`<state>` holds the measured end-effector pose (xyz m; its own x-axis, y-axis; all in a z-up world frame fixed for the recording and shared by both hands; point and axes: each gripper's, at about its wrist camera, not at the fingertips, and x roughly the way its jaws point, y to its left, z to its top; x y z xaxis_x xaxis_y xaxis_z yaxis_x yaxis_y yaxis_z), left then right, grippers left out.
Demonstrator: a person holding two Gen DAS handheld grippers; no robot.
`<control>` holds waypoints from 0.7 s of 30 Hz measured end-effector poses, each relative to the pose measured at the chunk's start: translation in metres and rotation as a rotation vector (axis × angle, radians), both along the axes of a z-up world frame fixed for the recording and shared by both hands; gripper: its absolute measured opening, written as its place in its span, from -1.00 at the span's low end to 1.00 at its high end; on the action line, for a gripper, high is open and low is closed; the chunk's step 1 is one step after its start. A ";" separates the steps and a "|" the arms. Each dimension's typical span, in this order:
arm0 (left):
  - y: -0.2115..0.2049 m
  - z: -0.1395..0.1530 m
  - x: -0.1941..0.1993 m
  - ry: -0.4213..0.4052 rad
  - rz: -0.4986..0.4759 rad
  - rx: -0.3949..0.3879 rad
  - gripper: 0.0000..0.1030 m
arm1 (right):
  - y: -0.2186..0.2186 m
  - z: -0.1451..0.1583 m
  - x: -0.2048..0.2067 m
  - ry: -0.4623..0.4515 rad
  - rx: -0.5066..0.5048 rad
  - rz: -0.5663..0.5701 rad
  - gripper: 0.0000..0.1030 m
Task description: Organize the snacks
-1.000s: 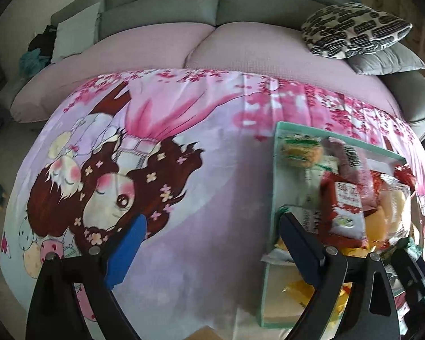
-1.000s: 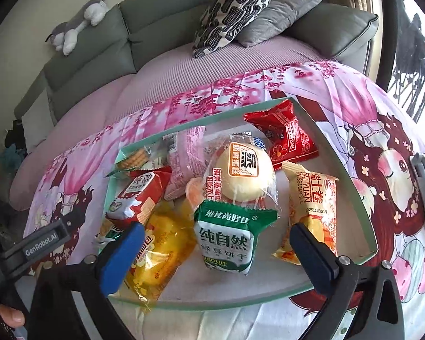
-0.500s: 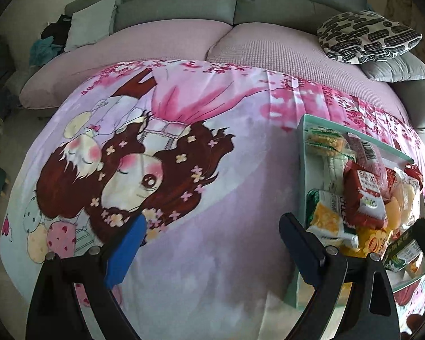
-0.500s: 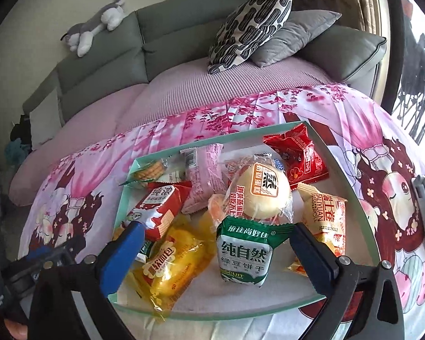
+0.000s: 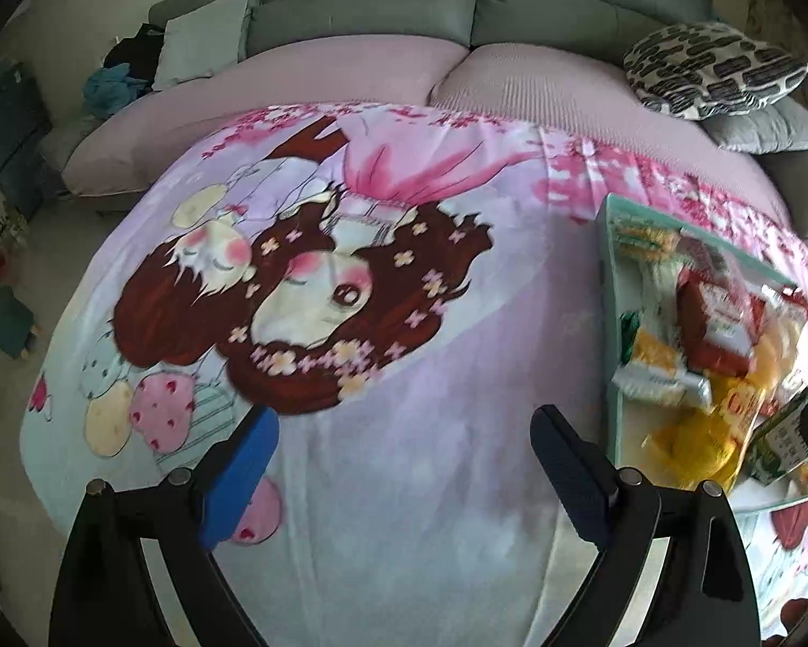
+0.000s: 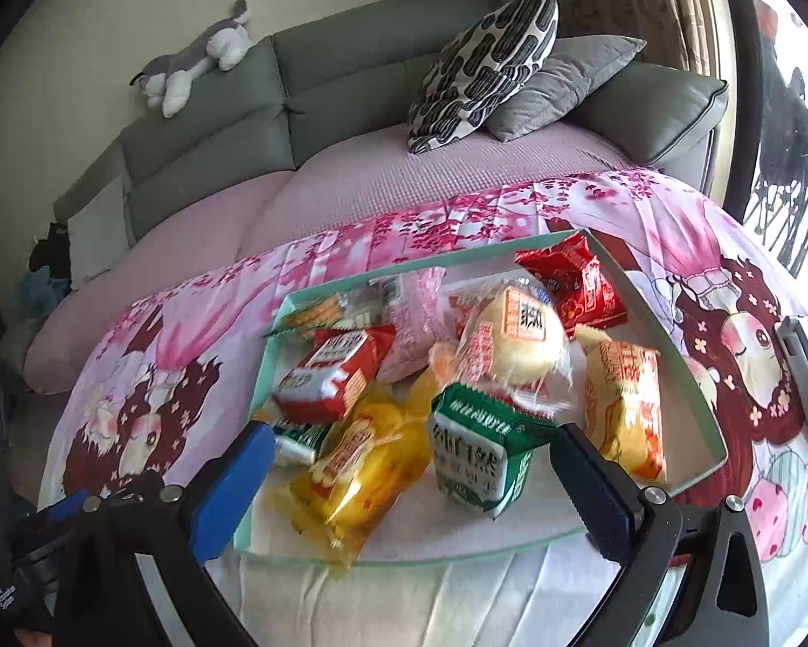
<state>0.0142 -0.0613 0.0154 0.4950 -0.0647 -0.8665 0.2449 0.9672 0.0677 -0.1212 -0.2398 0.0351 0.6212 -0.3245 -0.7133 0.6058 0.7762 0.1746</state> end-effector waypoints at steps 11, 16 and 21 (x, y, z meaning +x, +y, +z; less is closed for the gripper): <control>0.020 -0.007 -0.015 0.028 0.011 0.034 0.84 | 0.022 -0.012 -0.016 0.051 0.009 0.010 1.00; 0.022 -0.008 -0.021 0.030 -0.003 0.049 0.84 | 0.028 -0.020 -0.022 0.080 0.027 0.010 1.00; 0.023 -0.012 -0.022 0.047 -0.002 0.075 0.84 | 0.034 -0.031 -0.023 0.140 0.043 0.023 1.00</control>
<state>-0.0083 -0.0385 0.0038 0.4539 0.0006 -0.8910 0.2517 0.9592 0.1288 -0.1440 -0.2056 0.0040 0.5218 -0.2785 -0.8063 0.6091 0.7834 0.1235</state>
